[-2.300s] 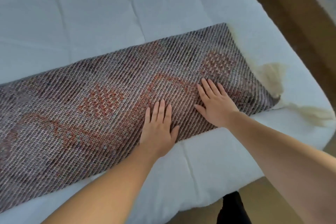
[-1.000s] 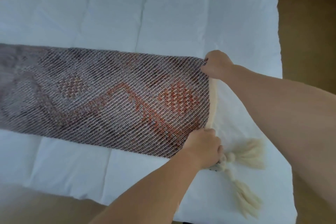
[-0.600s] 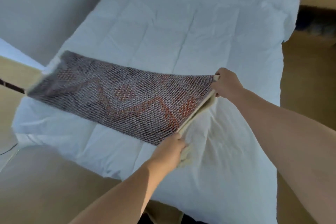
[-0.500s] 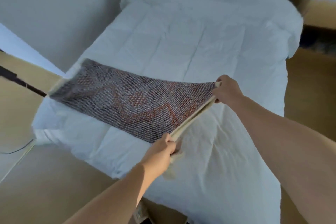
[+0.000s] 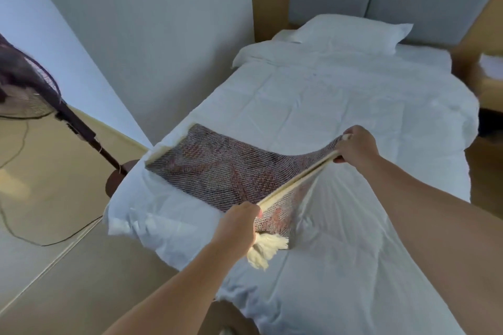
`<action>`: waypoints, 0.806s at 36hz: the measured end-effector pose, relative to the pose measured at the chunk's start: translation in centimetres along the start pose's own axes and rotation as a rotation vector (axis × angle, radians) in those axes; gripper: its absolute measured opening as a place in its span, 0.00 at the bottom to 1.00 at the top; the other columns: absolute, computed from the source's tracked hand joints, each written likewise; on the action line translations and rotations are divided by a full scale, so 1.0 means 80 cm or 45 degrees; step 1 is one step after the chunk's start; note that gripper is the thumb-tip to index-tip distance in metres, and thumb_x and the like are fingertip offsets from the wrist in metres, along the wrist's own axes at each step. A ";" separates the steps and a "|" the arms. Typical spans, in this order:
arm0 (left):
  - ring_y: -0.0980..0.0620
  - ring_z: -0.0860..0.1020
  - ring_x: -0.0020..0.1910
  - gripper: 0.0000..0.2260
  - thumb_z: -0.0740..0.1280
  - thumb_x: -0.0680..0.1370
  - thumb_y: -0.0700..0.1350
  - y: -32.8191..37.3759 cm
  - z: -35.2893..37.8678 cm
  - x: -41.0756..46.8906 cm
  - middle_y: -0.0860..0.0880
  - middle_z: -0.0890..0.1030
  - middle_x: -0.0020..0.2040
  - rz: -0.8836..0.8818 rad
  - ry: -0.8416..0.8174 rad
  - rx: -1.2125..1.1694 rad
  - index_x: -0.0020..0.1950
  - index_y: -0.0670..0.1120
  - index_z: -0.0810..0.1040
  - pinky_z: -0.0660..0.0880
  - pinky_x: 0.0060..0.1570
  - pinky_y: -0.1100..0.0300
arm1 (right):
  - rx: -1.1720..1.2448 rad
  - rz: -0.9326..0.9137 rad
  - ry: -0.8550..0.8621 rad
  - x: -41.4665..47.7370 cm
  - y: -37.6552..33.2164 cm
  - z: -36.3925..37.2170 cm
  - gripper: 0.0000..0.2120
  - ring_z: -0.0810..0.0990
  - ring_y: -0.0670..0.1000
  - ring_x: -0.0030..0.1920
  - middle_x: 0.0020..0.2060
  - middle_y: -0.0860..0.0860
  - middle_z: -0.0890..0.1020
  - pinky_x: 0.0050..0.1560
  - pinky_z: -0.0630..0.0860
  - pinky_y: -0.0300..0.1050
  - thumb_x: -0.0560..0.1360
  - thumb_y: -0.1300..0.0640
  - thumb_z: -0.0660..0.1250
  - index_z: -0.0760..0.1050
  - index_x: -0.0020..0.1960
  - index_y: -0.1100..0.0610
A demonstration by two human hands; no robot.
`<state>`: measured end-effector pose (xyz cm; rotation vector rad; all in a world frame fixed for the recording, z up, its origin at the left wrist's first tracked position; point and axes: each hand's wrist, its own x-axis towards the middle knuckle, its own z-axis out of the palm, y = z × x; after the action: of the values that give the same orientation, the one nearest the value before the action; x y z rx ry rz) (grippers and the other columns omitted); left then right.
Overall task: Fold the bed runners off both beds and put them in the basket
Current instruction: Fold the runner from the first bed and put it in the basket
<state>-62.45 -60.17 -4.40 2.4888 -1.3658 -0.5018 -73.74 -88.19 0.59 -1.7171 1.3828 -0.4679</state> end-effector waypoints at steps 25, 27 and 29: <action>0.53 0.75 0.40 0.19 0.59 0.76 0.33 -0.217 -0.105 0.076 0.55 0.71 0.54 0.084 0.009 -0.033 0.65 0.47 0.73 0.75 0.40 0.57 | -0.043 -0.227 0.182 0.022 -0.145 0.180 0.10 0.72 0.42 0.33 0.51 0.53 0.74 0.25 0.70 0.35 0.79 0.62 0.57 0.74 0.57 0.56; 0.54 0.74 0.39 0.17 0.59 0.77 0.33 -0.227 -0.111 0.086 0.56 0.71 0.54 0.067 -0.003 -0.017 0.63 0.47 0.73 0.71 0.37 0.61 | -0.034 -0.234 0.152 0.036 -0.156 0.196 0.10 0.73 0.42 0.35 0.52 0.54 0.75 0.27 0.72 0.35 0.79 0.62 0.57 0.75 0.55 0.56; 0.53 0.73 0.39 0.17 0.59 0.77 0.33 -0.237 -0.117 0.098 0.54 0.71 0.56 0.054 -0.013 -0.009 0.62 0.47 0.73 0.70 0.37 0.61 | -0.067 -0.247 0.114 0.052 -0.166 0.212 0.10 0.72 0.41 0.35 0.52 0.54 0.75 0.24 0.68 0.30 0.79 0.64 0.57 0.76 0.53 0.56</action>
<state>-40.25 -56.35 -4.51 2.4498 -1.4150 -0.5102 -52.02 -85.35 0.79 -1.9038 1.3062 -0.6274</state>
